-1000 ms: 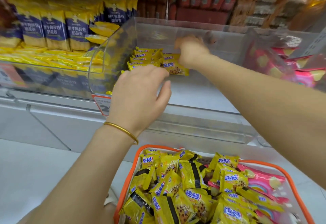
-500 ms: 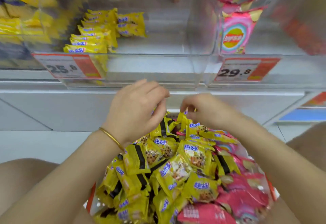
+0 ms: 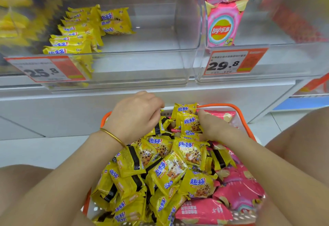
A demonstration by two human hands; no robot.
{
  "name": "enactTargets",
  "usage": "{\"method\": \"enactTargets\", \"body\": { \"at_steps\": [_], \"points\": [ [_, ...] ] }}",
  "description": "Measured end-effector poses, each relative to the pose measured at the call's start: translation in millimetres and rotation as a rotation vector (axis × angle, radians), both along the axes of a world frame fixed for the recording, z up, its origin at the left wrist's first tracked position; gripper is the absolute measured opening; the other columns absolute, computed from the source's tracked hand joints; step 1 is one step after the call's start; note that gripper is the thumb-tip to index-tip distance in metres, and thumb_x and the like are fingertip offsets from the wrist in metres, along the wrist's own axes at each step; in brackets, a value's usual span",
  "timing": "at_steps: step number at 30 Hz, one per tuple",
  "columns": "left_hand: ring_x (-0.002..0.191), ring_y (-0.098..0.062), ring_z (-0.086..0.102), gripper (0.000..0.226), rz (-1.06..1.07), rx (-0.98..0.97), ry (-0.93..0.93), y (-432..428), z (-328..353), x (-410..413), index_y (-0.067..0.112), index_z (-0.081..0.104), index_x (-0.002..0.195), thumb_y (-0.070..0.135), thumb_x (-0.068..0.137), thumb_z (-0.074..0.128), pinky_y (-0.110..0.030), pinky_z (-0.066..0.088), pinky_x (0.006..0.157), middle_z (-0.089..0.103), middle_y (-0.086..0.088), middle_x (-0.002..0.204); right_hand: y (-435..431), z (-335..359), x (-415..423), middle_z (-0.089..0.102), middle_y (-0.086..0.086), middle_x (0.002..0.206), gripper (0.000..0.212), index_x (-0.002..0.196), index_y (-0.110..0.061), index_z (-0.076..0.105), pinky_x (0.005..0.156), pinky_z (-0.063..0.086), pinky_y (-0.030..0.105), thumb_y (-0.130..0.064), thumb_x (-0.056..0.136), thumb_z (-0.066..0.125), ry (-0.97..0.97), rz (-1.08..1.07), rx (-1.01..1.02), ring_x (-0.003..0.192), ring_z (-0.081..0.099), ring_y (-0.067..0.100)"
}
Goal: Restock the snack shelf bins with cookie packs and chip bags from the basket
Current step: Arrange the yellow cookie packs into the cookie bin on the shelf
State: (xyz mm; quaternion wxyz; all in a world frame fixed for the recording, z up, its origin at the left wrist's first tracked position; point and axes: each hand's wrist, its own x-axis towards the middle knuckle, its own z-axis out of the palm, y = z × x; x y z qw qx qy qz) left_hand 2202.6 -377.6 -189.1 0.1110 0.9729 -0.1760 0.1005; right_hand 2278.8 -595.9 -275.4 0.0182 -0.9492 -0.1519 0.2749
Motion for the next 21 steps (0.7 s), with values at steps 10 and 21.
{"method": "enactTargets", "body": {
  "at_steps": [10,21],
  "points": [
    [0.085,-0.015,0.059,0.04,-0.024,-0.105,0.059,-3.5,-3.4,-3.8,0.02,0.066,0.098,0.039,0.087,0.033,-0.036,0.053,0.068,0.064,0.006,0.092,-4.6,74.1,-3.0,0.054,0.011,0.109,0.049,0.127,-0.014,0.046,0.062,0.04,0.028,0.005,0.082,0.057,0.065,-0.078,0.358,0.093,0.055,0.025],
    [0.102,0.006,0.037,0.063,-0.071,-0.392,0.248,-17.9,4.4,-16.6,0.031,0.035,0.118,0.032,0.072,0.077,-0.011,0.035,0.088,0.036,0.011,0.114,16.3,102.6,-26.6,0.051,0.013,0.077,0.034,0.111,-0.002,0.055,0.066,0.051,0.025,0.017,0.084,0.045,0.697,-0.598,1.388,0.072,0.053,0.019]
  ]
}}
